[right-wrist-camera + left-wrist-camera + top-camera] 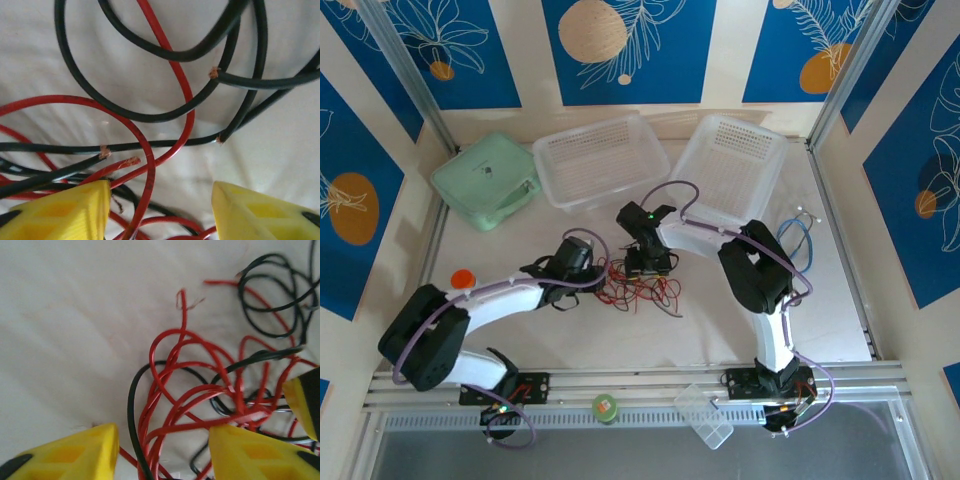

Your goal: Untangle the cables

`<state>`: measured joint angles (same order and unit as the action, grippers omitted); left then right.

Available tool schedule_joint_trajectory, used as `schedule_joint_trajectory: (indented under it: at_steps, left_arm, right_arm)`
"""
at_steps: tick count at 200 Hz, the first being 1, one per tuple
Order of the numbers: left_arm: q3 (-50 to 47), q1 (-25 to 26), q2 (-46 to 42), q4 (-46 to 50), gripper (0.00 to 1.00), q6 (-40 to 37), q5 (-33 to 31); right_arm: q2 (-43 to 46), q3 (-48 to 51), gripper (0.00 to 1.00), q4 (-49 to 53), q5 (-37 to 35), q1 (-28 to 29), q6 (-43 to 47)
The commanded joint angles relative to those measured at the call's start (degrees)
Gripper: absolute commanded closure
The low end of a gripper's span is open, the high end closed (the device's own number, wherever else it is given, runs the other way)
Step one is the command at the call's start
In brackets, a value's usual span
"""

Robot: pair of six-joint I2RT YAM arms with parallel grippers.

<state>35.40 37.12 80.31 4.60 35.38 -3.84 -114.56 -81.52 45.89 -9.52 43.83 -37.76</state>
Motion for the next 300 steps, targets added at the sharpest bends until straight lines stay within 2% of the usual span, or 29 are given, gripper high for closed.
schedule_joint_trajectory:
  at_steps: [1,21,45,86,98,120,140,163,175,199,221,243,284,300]
  left_arm:
    - [-0.03,-0.56,0.81,-1.59,0.82,1.41,-1.14]
    - [-0.31,-1.57,-0.32,3.08,1.00,3.39,-6.03]
    - [-1.54,-4.66,-3.45,7.96,1.00,5.13,-9.10]
    - [-4.04,-8.90,-11.76,10.69,1.00,2.95,-8.88]
    - [-4.18,-9.00,-13.59,10.48,0.93,1.75,-8.03]
    - [-4.36,-9.00,-15.25,7.84,0.73,-0.79,-3.52]
    - [-3.47,-8.91,-14.80,6.87,0.56,-2.51,0.56]
    - [-1.57,-8.91,-14.85,8.21,0.42,-3.97,3.19]
    - [-0.49,-8.82,-15.62,9.94,0.37,-4.42,3.22]
    - [1.80,-8.90,-17.28,13.98,0.33,-4.89,1.83]
    - [3.61,-8.91,-16.25,17.41,0.32,-4.92,-0.02]
    - [3.04,-9.08,-12.74,16.86,0.33,-4.25,-2.07]
    - [1.09,-9.70,-5.00,9.26,0.38,-2.66,-0.62]
    - [0.74,-9.70,-2.60,6.95,0.40,-2.19,-0.73]
  right_arm:
    - [1.28,1.94,0.58,0.54,-2.58,0.12,-1.24]
    - [3.31,3.56,0.78,1.45,-5.47,-0.48,-1.55]
    - [6.23,5.75,1.00,2.98,-9.02,-1.71,-1.87]
    - [10.24,8.75,1.00,4.65,-12.32,-3.78,-2.06]
    - [11.12,9.39,1.00,4.65,-12.06,-4.33,-2.23]
    - [12.39,9.80,1.00,3.77,-9.96,-4.64,-1.18]
    - [13.87,9.50,0.84,2.60,-6.20,-4.63,0.14]
    - [16.64,8.25,0.58,1.48,-1.73,-3.24,1.64]
    - [17.76,6.97,0.46,1.13,0.38,-1.86,2.32]
    - [18.14,4.03,0.34,-0.37,4.27,1.24,2.43]
    - [15.41,1.10,0.29,-1.98,6.90,3.15,1.91]
    - [10.19,-2.44,0.25,-1.84,7.71,4.30,1.55]
    - [1.98,-6.04,0.25,-1.23,4.84,6.18,2.23]
    - [-1.09,-7.45,0.28,0.21,1.88,6.91,2.56]
